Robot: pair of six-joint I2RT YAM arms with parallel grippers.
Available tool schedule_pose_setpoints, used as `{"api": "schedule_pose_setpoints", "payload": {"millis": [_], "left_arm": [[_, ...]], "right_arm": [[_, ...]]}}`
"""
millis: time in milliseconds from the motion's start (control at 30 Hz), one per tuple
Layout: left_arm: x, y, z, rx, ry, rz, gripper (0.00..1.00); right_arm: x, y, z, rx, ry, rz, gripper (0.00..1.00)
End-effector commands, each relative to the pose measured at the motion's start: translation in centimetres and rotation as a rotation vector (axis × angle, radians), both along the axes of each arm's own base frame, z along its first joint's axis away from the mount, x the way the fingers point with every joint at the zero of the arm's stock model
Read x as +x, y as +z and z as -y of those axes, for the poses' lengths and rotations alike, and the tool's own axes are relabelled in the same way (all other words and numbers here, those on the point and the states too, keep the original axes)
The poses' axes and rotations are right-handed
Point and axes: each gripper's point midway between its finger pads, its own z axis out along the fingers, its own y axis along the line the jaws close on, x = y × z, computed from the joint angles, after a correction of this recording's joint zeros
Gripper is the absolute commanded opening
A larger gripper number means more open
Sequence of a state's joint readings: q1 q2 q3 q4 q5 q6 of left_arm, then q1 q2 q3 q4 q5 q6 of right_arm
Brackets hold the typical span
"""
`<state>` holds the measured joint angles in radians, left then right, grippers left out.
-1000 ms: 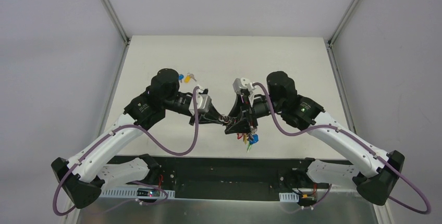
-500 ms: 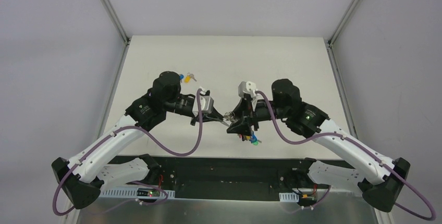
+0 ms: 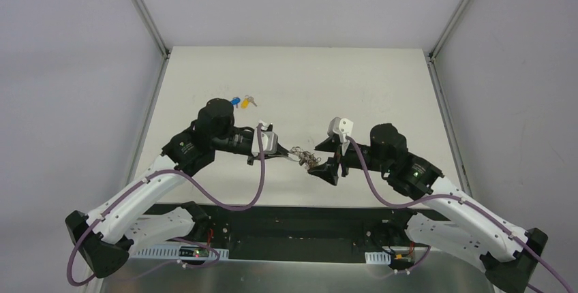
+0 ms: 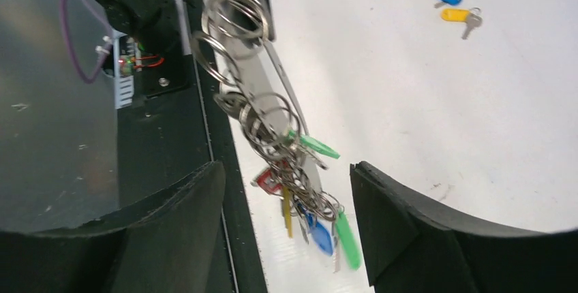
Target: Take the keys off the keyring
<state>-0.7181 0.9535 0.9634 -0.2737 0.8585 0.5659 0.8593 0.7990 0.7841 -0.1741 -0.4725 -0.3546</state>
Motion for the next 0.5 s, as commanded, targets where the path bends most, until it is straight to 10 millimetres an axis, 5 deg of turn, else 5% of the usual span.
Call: {"api": "schedule_pose_setpoints", "payload": {"millis": [0,467], "left_arm": [[-0.8,2.3,-0.2,-0.078,-0.051,0.117,0.0],[-1.6,2.5,-0.2,-0.091,-0.089,0.112,0.0]], "right_arm": [[2.0,1.3,0.6,0.035,-0.087,0.132,0.72],[2.5,3.3,-2.1,0.113,-0.006,0.165,0.61]]}}
